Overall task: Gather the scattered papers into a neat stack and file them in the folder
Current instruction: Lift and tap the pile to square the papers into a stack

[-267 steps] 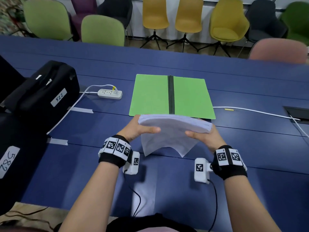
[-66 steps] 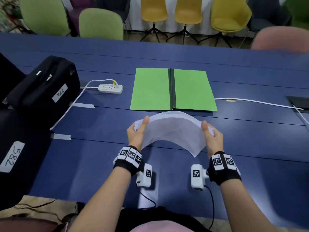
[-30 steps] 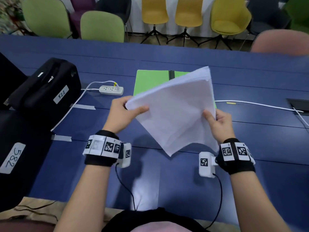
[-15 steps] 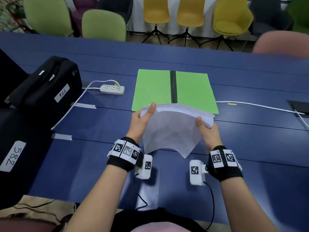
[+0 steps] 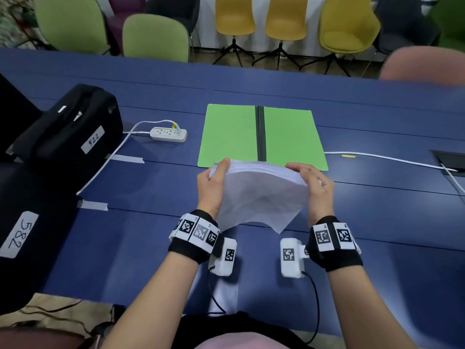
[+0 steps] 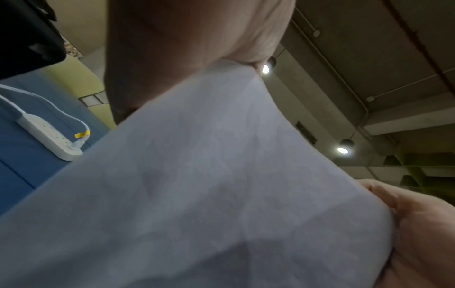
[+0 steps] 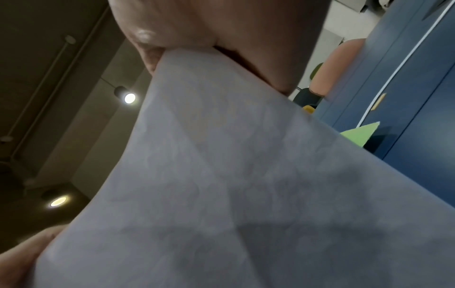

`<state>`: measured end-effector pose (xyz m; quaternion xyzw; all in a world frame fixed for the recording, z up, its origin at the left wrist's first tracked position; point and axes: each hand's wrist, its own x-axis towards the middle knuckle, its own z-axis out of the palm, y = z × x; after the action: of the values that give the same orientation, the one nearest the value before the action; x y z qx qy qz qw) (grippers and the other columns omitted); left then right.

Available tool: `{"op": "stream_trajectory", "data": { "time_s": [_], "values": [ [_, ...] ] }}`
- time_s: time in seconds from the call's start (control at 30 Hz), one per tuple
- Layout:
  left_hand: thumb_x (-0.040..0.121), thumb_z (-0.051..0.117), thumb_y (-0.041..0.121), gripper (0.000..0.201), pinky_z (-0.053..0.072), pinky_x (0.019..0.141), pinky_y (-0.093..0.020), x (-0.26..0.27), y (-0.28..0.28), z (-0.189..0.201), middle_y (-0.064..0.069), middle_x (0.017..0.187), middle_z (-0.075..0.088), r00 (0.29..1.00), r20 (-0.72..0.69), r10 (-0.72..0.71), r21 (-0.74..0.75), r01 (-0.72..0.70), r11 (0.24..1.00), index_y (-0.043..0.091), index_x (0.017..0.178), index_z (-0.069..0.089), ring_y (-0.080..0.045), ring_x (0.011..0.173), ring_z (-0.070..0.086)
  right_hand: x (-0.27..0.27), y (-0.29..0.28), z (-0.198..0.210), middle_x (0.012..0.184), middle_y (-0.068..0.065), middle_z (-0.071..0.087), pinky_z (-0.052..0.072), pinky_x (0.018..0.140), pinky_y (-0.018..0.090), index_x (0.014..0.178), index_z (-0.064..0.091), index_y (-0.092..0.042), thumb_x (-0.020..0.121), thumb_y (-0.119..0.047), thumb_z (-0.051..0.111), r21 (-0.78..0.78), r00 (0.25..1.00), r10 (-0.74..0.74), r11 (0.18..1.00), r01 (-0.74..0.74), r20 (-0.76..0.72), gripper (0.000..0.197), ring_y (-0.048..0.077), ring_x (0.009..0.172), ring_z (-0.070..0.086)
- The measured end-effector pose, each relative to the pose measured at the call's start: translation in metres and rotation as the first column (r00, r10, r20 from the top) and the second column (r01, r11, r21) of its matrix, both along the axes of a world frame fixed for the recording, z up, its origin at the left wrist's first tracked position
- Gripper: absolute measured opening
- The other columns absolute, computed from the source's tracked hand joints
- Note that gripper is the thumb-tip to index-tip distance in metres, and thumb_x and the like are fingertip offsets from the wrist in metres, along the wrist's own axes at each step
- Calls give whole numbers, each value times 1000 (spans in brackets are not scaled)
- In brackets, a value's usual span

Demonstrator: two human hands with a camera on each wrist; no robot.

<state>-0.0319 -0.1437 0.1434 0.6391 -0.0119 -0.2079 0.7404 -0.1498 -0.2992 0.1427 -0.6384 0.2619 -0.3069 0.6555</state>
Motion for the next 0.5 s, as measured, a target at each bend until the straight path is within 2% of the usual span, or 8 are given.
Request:
{"op": "stream_trajectory", "data": {
  "time_s": [0.03, 0.07, 0.13, 0.17, 0.23, 0.3, 0.4, 0.5],
  "values": [
    [70, 65, 54, 43, 33, 69, -31, 1, 0, -1, -4, 84, 41, 1000, -16, -26, 2, 26, 1000, 18, 86, 47, -15, 76, 40, -1, 0, 0, 91, -11, 74, 46, 88, 28, 88, 76, -26, 83, -40, 56, -3, 999, 31, 1000, -31, -10, 24, 11, 95, 63],
    [70, 67, 57, 45, 37, 69, -28, 2, 1, -2, -2, 83, 47, 998, -28, -55, 18, 56, 998, 19, 87, 49, -13, 75, 45, -4, 0, 0, 95, -12, 73, 48, 86, 23, 97, 73, -26, 79, -55, 60, -10, 997, 78, 997, -78, -11, 36, 7, 95, 64],
    [80, 69, 47, 34, 44, 60, -15, 4, 5, -3, 2, 72, 58, 994, 10, -113, 35, 113, 993, 16, 82, 56, -10, 61, 56, -10, -5, -4, 99, -11, 71, 49, 79, 15, 112, 66, -26, 63, -70, 66, -36, 982, 190, 981, -190, -16, 66, 3, 92, 64],
    [84, 69, 37, 22, 46, 57, -10, 4, 7, -4, 9, 70, 64, 986, 48, -159, 60, 156, 986, 16, 85, 61, -2, 58, 61, -12, -6, -6, 102, -12, 69, 50, 78, 14, 116, 63, -28, 61, -67, 70, -41, 972, 233, 971, -235, -35, 68, 3, 91, 64],
    [82, 74, 23, 15, 49, 60, -8, 5, 11, -4, 15, 73, 72, 959, 96, -267, 101, 257, 961, 17, 94, 68, 7, 64, 65, -14, -5, -7, 101, -16, 71, 49, 79, 16, 111, 64, -31, 73, -41, 76, -46, 957, 276, 959, -281, -87, 41, -1, 91, 65],
    [77, 78, 21, 20, 52, 67, -16, 6, 11, 0, 10, 81, 75, 945, 100, -311, 122, 299, 946, 15, 95, 72, -1, 72, 68, -9, -1, -4, 82, -21, 74, 49, 76, 20, 95, 68, -29, 84, -14, 68, -48, 974, 191, 979, -198, -124, 19, -7, 76, 65],
    [84, 72, 30, 18, 50, 66, -20, 8, 6, 11, 4, 78, 72, 968, 127, -218, 104, 206, 973, 13, 90, 71, -6, 67, 67, -4, -1, -1, 64, -20, 70, 48, 72, 25, 78, 70, -27, 88, -11, 63, -62, 990, 84, 994, -91, -115, 20, 0, 64, 60],
    [88, 62, 42, 35, 43, 58, -17, 7, -1, 17, 2, 63, 59, 980, 139, -143, 62, 135, 989, 19, 62, 61, -11, 58, 54, -2, 1, 1, 63, -19, 69, 50, 66, 20, 78, 71, -27, 87, -13, 65, -81, 995, 71, 994, -76, -71, 18, 4, 66, 58]
  ]
}}
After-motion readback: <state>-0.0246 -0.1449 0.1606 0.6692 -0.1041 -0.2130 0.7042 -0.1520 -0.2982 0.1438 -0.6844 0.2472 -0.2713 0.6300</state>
